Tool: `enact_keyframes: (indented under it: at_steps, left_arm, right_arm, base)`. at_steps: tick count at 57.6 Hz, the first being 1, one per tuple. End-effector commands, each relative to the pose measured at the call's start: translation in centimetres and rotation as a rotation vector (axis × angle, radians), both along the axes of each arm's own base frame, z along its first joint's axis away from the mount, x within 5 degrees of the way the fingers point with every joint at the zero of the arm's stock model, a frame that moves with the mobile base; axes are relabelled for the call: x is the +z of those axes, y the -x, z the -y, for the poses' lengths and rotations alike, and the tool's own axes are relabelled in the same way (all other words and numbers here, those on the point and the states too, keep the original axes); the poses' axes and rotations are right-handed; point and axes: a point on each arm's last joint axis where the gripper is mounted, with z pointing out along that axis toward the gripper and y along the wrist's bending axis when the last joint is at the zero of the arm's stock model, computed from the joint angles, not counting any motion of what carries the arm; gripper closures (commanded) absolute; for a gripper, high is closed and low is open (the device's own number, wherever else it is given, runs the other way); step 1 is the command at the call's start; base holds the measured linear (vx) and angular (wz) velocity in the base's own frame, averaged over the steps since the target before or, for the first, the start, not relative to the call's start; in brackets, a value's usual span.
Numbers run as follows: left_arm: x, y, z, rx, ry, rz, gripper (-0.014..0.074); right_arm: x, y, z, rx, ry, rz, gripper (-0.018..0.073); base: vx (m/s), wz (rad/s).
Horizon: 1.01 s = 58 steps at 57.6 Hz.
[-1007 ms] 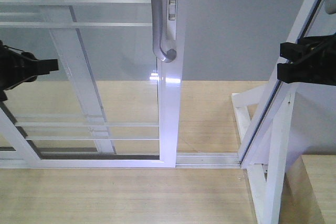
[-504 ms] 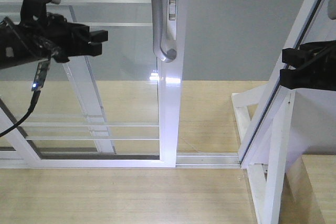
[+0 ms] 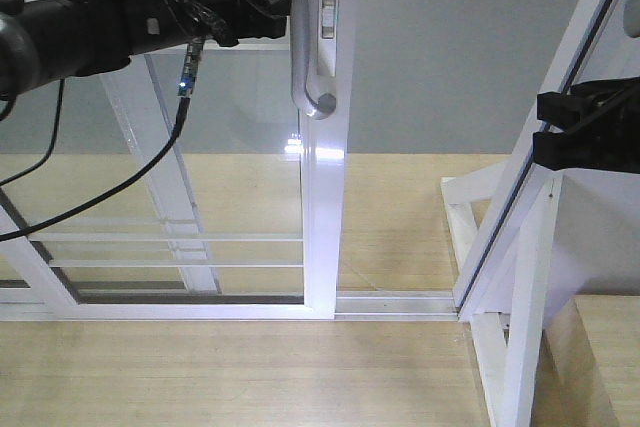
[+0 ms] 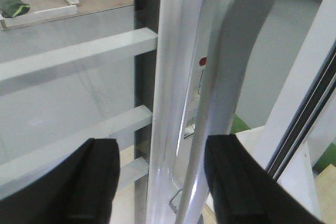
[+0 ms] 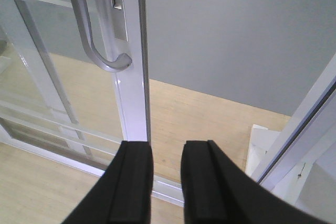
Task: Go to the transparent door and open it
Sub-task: 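Release the handle with the right gripper and grasp it with the left gripper, then slide the door panel away from the frame with the left gripper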
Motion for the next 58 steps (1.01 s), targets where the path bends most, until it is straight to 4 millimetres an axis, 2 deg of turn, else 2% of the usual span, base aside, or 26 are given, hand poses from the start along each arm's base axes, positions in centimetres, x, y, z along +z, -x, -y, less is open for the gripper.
enact_keyframes:
  at_steps: [1,9,22,46,58]
  left_arm:
    - [3.4,0.0,0.6,0.003,0.106,0.053,0.0102]
    - [2.5,-0.7,1.8,-0.015,0.104,0.045,0.0102]
    - [1.3,-1.7,2.1,0.041,0.077,0.031,0.0105]
    - [3.2,-2.1,0.4,0.224,0.037,0.07,0.016]
    - [5.1,-1.6,-0.6,0.302,0.03,0.102,0.016]
  right_arm:
    - [1.8,-0.2,0.2,-0.011,-0.023,0.116,0.0314]
    - [1.8,-0.2,0.2,-0.011,-0.023,0.116,0.0314]
    - [1.8,-0.2,0.2,-0.011,-0.013,0.122,0.0314]
    - [1.8,-0.2,0.3,-0.01,0.013,0.129,0.0314]
    - [1.8,-0.2,0.3,-0.01,0.013,0.128,0.0314]
  base:
    - [0.0,0.0]
    - [0.0,0.0]
    - [0.0,0.0]
    - [0.0,0.0]
    - [0.0,0.0]
